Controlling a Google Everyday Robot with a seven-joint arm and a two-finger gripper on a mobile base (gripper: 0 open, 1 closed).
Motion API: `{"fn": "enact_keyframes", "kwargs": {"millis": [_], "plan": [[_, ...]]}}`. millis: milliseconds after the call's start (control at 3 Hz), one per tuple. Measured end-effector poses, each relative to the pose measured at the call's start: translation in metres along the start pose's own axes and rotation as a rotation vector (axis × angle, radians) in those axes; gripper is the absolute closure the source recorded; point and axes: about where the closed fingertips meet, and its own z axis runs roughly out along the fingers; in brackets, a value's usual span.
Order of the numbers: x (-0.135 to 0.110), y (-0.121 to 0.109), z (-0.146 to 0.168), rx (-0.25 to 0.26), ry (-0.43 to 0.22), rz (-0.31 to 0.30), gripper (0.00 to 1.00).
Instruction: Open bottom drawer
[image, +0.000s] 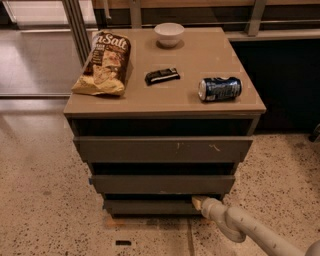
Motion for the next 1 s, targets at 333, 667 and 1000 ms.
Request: {"fn": "enact_keyframes", "kwargs": {"millis": [333,667,1000], "plan": [[-0.002,-0.013,0.026,0.065,-0.015,-0.002,1.00],[-0.002,-0.013,0.026,0.066,-0.015,-0.002,1.00],[0.008,-0.018,0.026,0.090,0.015,0.011,1.00]]}}
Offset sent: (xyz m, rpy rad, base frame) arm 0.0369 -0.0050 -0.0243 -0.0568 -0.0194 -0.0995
